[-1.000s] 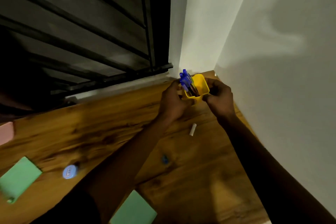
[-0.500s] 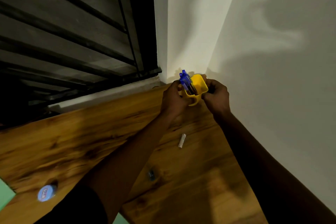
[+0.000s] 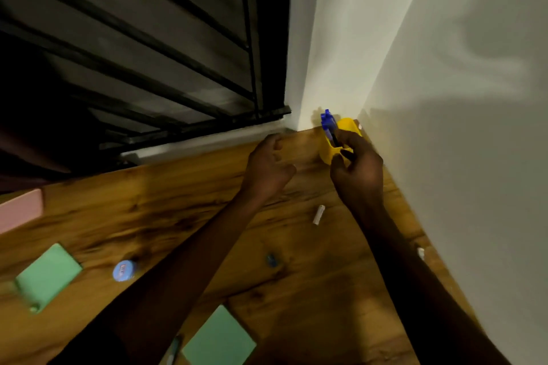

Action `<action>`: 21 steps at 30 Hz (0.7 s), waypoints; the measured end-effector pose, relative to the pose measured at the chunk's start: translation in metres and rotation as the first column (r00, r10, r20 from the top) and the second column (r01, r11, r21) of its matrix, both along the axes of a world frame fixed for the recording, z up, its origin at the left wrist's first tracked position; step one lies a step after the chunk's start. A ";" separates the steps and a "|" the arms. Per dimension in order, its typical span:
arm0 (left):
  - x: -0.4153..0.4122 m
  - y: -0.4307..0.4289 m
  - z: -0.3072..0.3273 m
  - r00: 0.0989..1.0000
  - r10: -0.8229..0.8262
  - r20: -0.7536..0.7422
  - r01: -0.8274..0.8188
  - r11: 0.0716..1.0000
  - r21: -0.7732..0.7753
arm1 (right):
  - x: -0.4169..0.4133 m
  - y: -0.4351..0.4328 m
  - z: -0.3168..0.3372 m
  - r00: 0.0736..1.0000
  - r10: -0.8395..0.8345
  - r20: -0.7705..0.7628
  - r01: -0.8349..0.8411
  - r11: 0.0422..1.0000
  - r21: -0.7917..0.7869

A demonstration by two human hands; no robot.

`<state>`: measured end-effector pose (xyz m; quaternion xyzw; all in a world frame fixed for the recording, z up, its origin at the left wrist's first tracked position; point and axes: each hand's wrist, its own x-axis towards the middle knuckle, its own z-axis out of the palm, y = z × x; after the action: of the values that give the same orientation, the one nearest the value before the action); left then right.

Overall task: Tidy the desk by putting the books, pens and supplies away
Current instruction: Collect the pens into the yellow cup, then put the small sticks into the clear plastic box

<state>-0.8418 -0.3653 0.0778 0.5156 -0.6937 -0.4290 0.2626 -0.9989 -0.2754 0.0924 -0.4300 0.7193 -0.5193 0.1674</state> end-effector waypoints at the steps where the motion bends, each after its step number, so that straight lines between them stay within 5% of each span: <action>1: 0.017 0.006 0.004 1.000 0.020 -0.015 -0.020 1.000 -0.009 | 0.015 0.002 0.002 0.999 0.021 0.024 -0.020 1.000 -0.009; 12: 0.234 0.060 0.031 0.942 0.314 -0.117 -0.325 0.941 -0.089 | 0.238 -0.006 0.012 0.839 0.544 0.027 -0.543 0.832 0.110; 21: 0.408 0.101 0.018 0.792 0.578 -0.196 -0.599 0.797 -0.070 | 0.408 -0.015 0.011 0.718 0.696 0.003 -0.690 0.710 0.141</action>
<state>-0.4338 -0.2638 0.0963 0.6508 -0.5004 -0.3211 0.4722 -0.5913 -0.2906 0.1037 -0.6691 0.5421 -0.3592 0.3598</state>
